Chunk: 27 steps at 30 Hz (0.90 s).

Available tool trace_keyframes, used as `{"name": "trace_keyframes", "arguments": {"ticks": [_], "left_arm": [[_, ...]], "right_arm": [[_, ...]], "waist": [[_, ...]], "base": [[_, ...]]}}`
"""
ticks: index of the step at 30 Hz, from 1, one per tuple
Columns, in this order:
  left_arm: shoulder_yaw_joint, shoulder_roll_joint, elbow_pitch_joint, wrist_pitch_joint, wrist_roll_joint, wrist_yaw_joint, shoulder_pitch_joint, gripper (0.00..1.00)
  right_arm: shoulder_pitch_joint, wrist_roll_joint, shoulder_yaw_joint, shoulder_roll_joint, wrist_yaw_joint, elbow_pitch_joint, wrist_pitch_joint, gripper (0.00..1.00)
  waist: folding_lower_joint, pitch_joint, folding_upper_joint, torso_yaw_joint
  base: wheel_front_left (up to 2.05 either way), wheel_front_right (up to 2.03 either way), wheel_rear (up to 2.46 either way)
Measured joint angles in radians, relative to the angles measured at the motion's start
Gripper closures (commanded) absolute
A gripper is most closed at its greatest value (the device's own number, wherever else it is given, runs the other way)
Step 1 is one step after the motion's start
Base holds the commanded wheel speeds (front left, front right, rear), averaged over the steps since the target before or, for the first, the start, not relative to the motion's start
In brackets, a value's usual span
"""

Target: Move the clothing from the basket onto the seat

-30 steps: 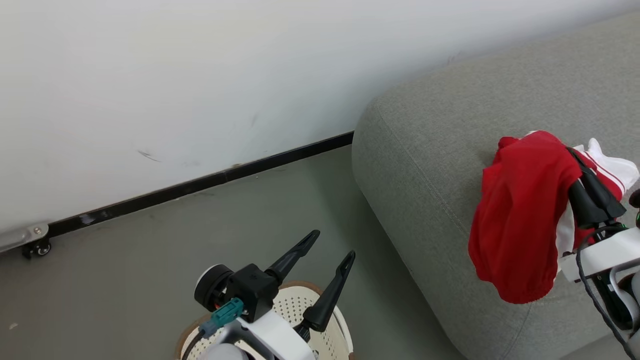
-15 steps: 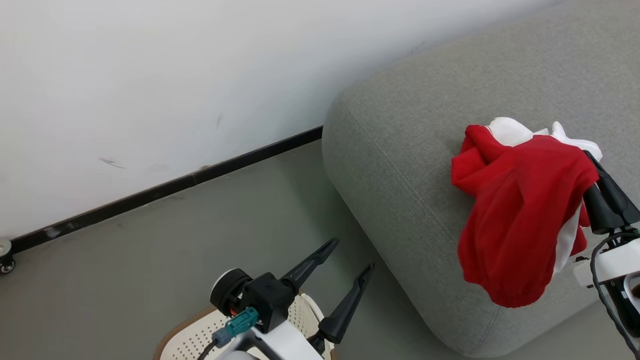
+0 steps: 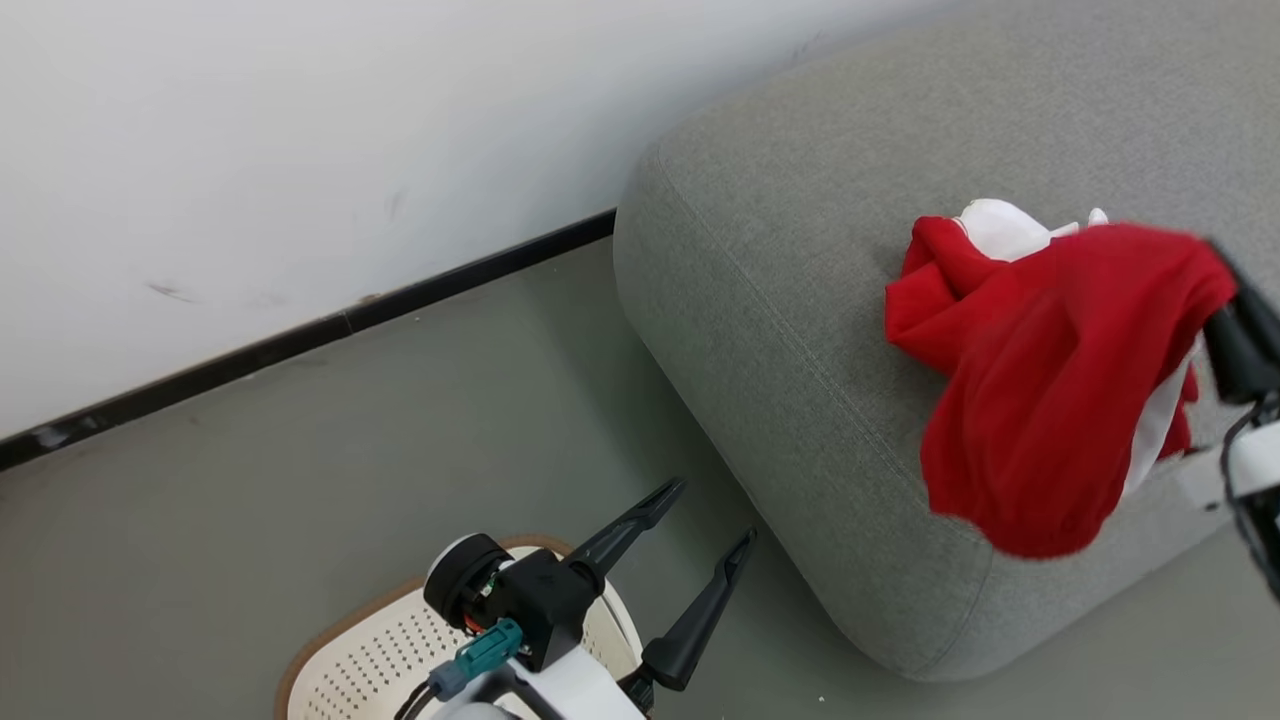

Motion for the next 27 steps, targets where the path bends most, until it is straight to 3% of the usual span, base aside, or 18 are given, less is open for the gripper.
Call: {"name": "trace_keyframes", "arguments": {"ticks": [11, 27], "left_arm": [[0.009, 0.009, -0.047, 0.010, 0.026, 0.001, -0.046, 0.00], [0.024, 0.039, -0.124, 0.033, 0.063, 0.024, -0.093, 0.00]], "right_arm": [[-0.218, 0.015, -0.091, -0.074, 0.000, 0.071, 0.059, 1.00], [-0.364, 0.007, -0.134, -0.105, 0.000, 0.234, 0.087, 1.00]], "waist": [[0.0000, 0.069, 0.0000, 0.014], [0.0000, 0.180, 0.0001, 0.062]], "base": [[0.00, 0.00, 0.00], [0.00, 0.00, 0.00]]}}
